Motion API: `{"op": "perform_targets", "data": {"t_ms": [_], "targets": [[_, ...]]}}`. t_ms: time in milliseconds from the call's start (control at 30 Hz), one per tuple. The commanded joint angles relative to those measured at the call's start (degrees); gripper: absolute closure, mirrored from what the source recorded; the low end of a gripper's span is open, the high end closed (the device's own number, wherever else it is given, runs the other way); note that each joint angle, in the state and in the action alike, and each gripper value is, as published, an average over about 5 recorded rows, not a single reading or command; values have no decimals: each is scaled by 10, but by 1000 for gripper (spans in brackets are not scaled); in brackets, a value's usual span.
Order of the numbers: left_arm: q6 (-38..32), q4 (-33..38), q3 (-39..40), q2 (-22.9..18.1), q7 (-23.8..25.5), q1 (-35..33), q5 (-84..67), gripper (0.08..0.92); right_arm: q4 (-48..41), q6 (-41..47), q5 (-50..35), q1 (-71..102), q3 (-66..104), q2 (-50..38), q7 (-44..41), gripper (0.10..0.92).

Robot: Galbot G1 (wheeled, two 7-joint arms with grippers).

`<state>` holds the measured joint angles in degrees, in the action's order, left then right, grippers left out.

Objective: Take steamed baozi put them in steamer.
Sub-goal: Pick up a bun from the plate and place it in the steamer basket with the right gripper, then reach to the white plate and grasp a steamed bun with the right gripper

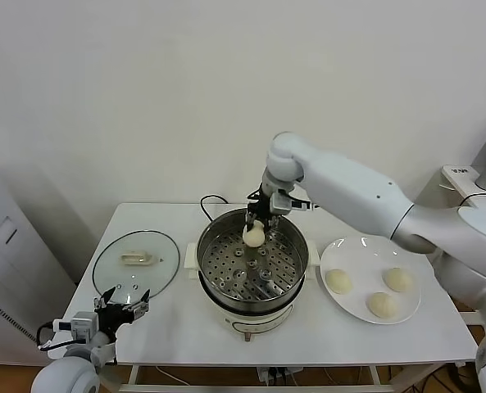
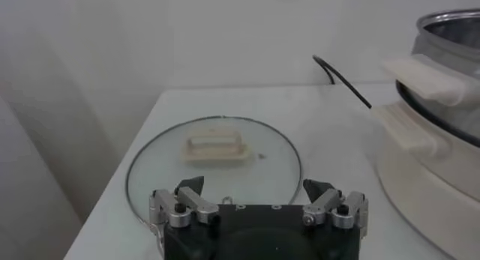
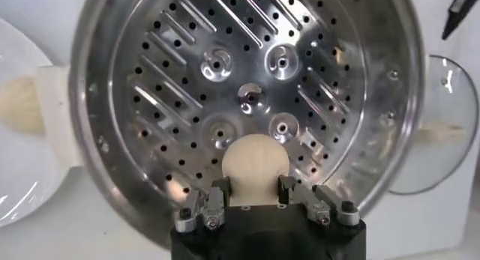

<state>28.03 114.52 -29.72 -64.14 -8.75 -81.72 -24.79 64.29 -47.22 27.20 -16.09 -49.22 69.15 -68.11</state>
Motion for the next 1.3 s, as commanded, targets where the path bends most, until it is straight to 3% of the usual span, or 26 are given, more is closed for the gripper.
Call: {"op": "perform_targets", "data": {"t_ms": [33,200,533,700,833,1067,1300], "targets": [[0,0,1,0,0,1,0,177,0,-28,67,37,21,12,11,609],[0,0,0,0,0,0,0,177,-5,-28,92,47,34,20,16,594],[0,2,0,-1,1,-1,-1,177,3,-28,73,36,36,12,11,344],[0,4,-1,-2,1,-3,0,177,7,-28,-41,-14,18,-16,-11,224],[1,6,-3,-1,0,-3,-1,177,13,-14,-159,-89,-25,-62,-28,204],[0,6,-7,0,2,-6,-4,177,16,203,-353,-213,-177,-168,-53,203],[-1,6,-7,1,3,-5,-6,177,10,358,-463,-258,-281,-238,-66,203]]}}
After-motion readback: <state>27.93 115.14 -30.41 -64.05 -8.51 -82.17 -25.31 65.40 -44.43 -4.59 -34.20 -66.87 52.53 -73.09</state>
